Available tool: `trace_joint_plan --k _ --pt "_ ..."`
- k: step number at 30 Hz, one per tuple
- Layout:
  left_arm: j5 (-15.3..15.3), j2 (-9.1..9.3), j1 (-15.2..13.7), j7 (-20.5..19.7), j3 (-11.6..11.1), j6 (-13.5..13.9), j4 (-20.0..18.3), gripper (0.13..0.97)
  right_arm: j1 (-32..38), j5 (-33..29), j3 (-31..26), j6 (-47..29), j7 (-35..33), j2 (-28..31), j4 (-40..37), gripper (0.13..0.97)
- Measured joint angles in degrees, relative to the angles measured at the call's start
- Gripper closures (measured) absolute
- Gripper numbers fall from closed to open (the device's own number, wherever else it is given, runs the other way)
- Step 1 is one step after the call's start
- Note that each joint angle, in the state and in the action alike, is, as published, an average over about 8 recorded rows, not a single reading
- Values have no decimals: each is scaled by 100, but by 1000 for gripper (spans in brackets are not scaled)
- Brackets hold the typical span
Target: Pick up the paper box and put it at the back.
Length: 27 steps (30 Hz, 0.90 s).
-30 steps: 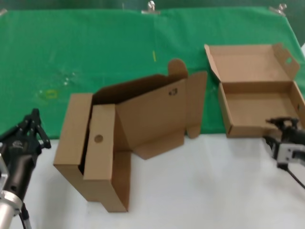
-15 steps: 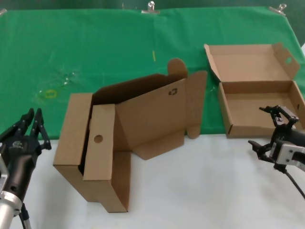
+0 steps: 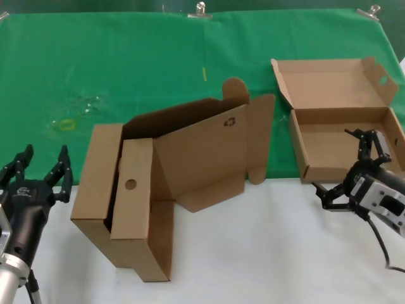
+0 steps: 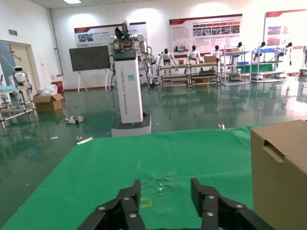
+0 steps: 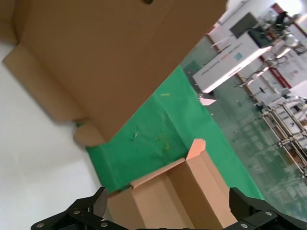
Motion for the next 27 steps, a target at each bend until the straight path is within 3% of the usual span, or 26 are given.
trace_joint_plan --k 3,10,15,27 --pt "0 0 0 0 0 0 0 754 -43 183 1 123 41 -64 28 203" --pt "0 0 0 1 0 0 0 617 -146 614 2 415 139 -215 93 178" --pt "0 0 0 2 0 0 0 478 -218 926 4 626 209 -324 139 136" --pt "-1 0 0 2 0 0 0 236 -393 1664 7 1125 376 -583 251 129"
